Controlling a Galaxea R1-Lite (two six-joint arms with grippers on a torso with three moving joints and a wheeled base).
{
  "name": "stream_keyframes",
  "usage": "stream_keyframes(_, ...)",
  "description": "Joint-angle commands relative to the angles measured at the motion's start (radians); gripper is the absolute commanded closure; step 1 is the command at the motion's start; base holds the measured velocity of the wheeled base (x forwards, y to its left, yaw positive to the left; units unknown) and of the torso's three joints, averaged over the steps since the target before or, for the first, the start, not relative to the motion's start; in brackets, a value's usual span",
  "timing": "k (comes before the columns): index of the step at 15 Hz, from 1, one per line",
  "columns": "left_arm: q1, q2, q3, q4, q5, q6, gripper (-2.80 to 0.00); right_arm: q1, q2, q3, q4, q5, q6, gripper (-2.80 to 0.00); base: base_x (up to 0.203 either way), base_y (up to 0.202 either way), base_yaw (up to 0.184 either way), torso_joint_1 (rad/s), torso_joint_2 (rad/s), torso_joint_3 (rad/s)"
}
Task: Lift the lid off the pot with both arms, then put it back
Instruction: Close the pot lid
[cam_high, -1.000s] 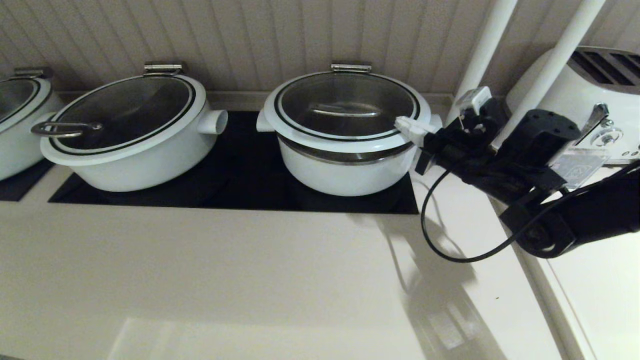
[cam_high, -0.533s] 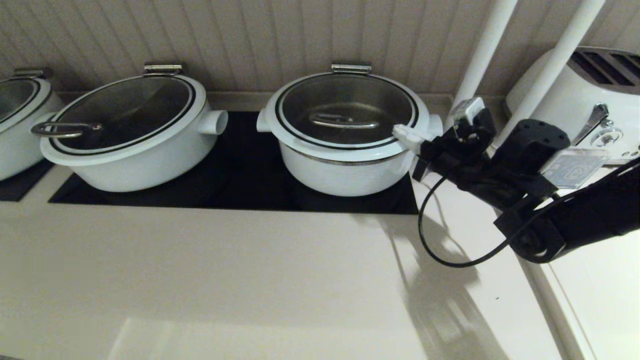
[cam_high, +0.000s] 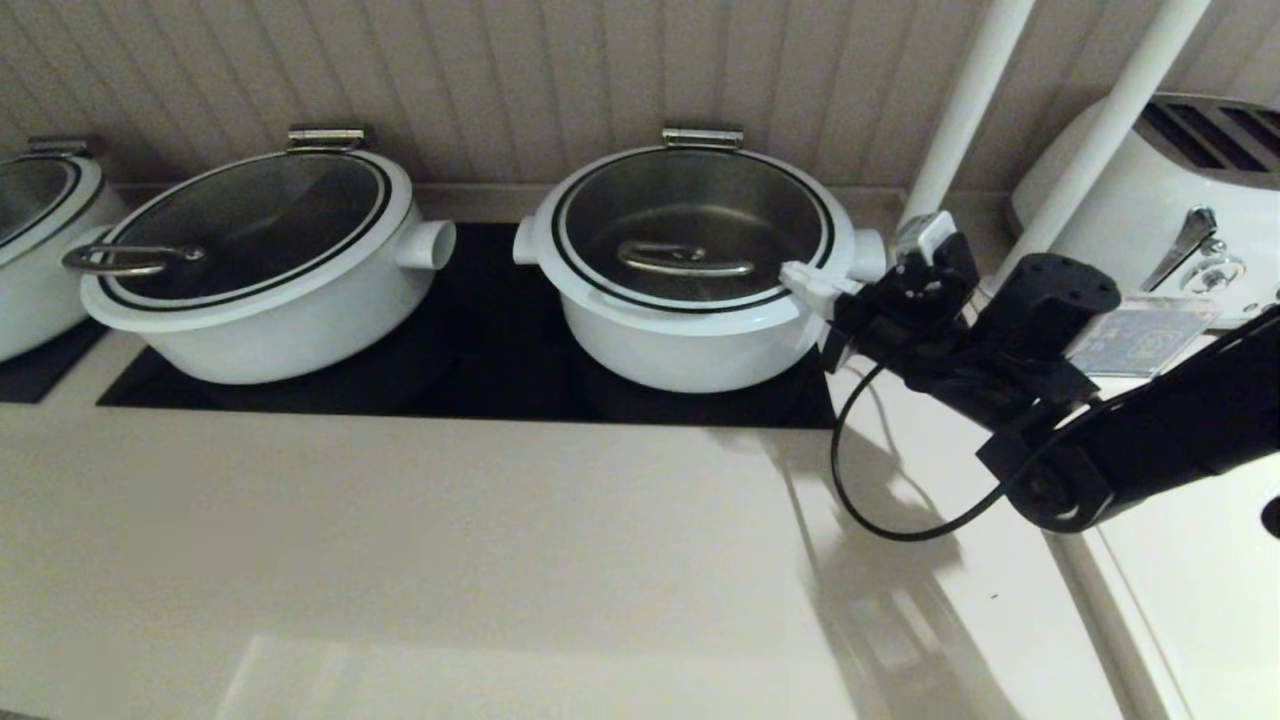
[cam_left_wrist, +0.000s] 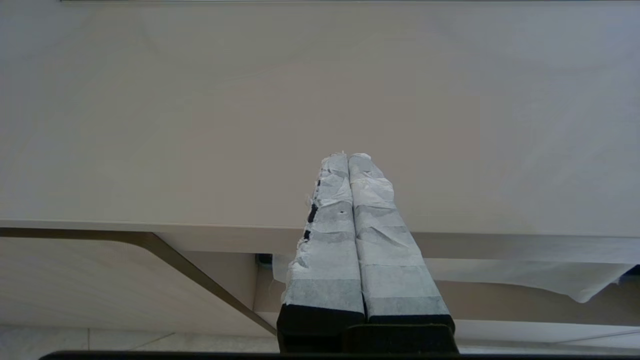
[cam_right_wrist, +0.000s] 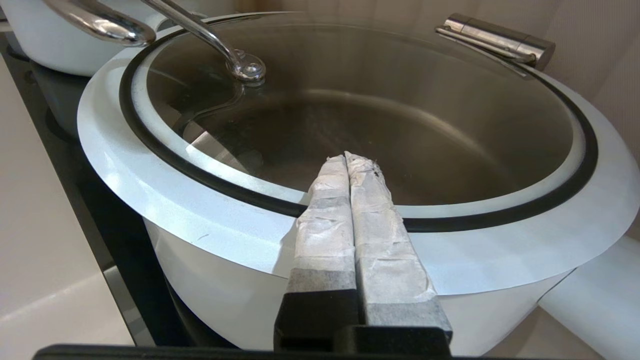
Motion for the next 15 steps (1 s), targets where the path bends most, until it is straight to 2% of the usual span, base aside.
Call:
stream_keyframes(1,0.0,0.0,0.0,0.001,0.0,-0.001,0.0,-0.001,0.011,0.0,-0.007,0.003,-0.002,0.0,0.0,0.0,0.0,0.0,0.0,0.0)
stream_keyframes(15,0.0,0.0,0.0,0.001,0.0,-0.001,0.0,-0.001,-0.006,0.029,-0.034,-0.002,-0.002,0.0,0.0,0.0,0.0,0.0,0.0,0.0)
